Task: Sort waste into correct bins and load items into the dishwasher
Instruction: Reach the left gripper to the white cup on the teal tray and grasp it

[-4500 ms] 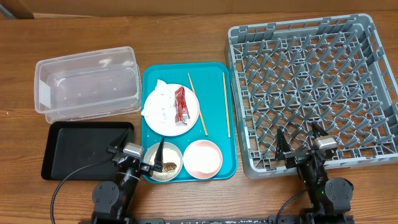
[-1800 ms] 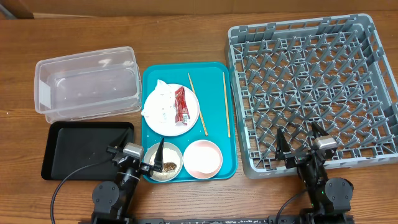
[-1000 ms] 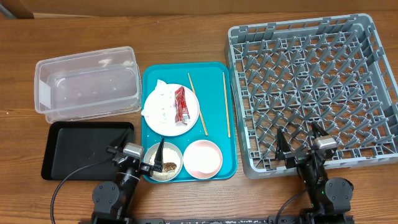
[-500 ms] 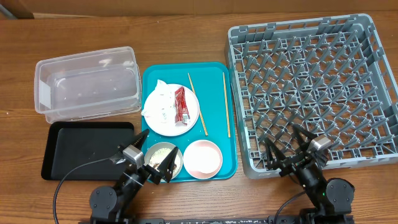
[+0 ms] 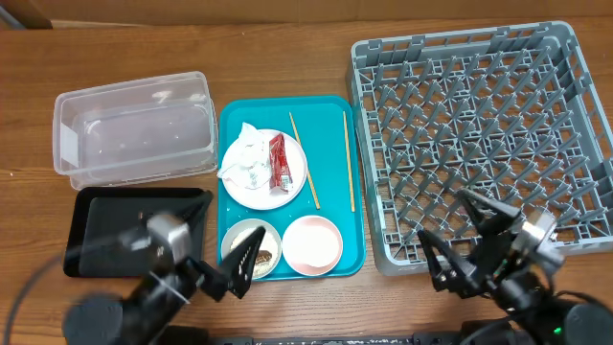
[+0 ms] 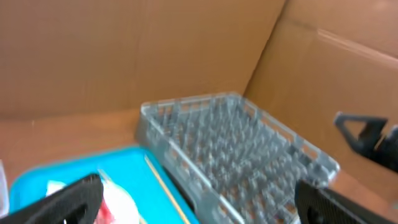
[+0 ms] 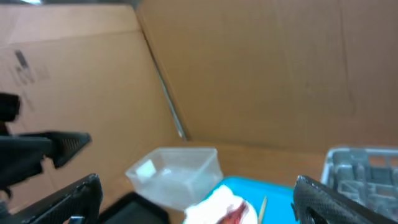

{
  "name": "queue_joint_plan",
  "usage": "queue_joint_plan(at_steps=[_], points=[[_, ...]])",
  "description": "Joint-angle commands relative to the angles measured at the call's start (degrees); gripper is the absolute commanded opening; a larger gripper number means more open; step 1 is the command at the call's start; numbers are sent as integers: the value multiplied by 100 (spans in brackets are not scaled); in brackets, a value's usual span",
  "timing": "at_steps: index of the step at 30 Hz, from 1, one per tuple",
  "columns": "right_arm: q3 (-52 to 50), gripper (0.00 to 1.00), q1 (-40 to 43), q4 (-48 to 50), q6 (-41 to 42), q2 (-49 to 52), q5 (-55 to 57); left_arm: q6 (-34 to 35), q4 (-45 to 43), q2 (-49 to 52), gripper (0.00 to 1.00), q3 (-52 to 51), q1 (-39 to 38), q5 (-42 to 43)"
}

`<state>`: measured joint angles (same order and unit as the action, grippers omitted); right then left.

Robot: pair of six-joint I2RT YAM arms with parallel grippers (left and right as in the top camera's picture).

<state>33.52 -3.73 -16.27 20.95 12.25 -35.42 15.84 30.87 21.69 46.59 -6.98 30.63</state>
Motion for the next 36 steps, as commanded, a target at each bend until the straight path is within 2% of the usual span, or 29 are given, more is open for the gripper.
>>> queue_joint_plan(at_steps=[1,4,7,11,13,14,18,22,25,27,31,36], points=[[1117,100,37,-944,-354,1029,-4,-326,898,1182,100,1211,20,13],[2170,100,37,-2190,-826,1967,-2,-345,1727,1971,100,2044,22,227],[2931,100,37,-3115,-1108,2763,-4,-103,2221,2472,100,2420,22,581],[3204,100,37,-3534,-1047,3386,-339,-37,2284,2907,100,2428,20,1484],[3204,100,37,-3687,-1049,3589,-649,-81,2369,3104,100,2428,15,1561],[3204,100,37,-3722,-1049,3657,-774,-157,2490,3182,100,2428,-9,1381],[3204,100,37,-3536,-1051,3906,-1119,-173,3309,3497,93,2428,-472,-326],[3204,100,37,-3392,-1047,3989,-1119,-122,3783,3901,82,2317,-1587,-1325],[3204,100,37,-3370,-1049,3991,-1115,385,3805,4229,73,2048,-2498,-2216],[3204,100,37,-3368,-1049,3991,-1115,901,3700,4461,73,1823,-3003,-2841],[3204,100,37,-3399,-1049,3991,-1115,1167,3088,4988,73,1445,-3578,-3150],[3204,100,37,-3399,-1049,3991,-1117,1167,2527,5759,70,1305,-3698,-3364]])
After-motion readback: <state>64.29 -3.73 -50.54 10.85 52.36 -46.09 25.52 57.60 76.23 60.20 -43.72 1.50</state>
